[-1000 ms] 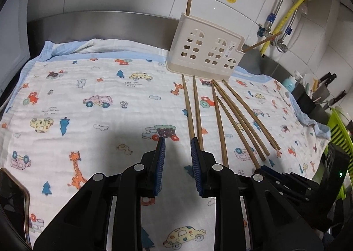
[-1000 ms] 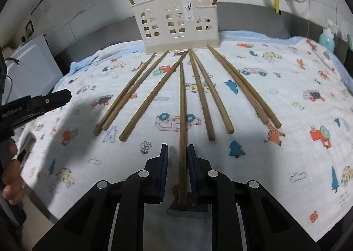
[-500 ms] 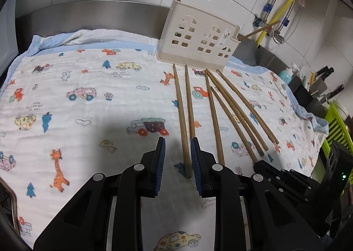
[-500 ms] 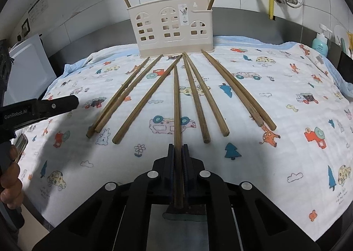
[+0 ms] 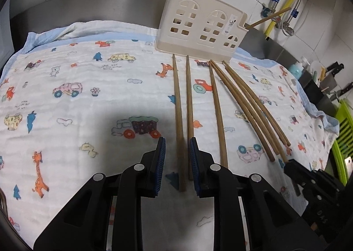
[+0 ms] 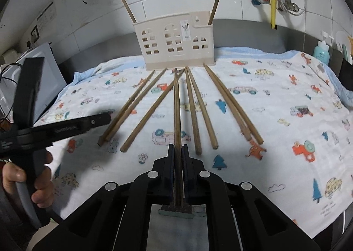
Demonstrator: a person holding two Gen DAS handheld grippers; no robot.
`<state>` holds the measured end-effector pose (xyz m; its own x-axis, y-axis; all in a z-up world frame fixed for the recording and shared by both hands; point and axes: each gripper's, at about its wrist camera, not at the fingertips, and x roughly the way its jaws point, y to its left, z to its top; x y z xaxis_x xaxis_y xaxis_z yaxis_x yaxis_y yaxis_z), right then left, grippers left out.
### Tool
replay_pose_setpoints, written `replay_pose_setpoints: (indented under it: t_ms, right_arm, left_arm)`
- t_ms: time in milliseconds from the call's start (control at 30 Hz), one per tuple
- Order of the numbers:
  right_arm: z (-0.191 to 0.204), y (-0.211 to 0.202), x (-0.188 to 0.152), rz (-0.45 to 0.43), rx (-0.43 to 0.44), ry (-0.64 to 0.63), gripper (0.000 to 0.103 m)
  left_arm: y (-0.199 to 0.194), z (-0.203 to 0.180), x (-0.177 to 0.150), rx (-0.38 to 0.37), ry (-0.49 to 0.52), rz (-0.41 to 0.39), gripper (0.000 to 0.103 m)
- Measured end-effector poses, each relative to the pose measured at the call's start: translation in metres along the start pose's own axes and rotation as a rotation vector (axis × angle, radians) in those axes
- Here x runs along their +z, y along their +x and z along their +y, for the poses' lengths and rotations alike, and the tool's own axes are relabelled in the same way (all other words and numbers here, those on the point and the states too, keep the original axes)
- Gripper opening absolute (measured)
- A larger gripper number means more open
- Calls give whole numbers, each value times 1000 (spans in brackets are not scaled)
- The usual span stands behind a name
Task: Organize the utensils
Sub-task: 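Close the right tool on a chopstick while the left tool grasps another chopstick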
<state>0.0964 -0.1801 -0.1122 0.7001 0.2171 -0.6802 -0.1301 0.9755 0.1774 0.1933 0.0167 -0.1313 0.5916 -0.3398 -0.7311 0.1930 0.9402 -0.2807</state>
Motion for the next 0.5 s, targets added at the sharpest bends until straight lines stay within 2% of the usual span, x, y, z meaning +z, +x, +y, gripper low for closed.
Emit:
replay_pose_setpoints:
  t_ms: [233,267,500]
  right_arm:
    - [-4,-3,6,-2,15,-17,7]
    - [-4,-2,5,2,19,-16,7]
    - [-3,8,-6,29,21,-18,7]
  left_arm:
    - [12,-7,2,43,10,12,21]
    - [14,-7,2,49,9,16,13]
    - [21,-9,3,84,18,20,10]
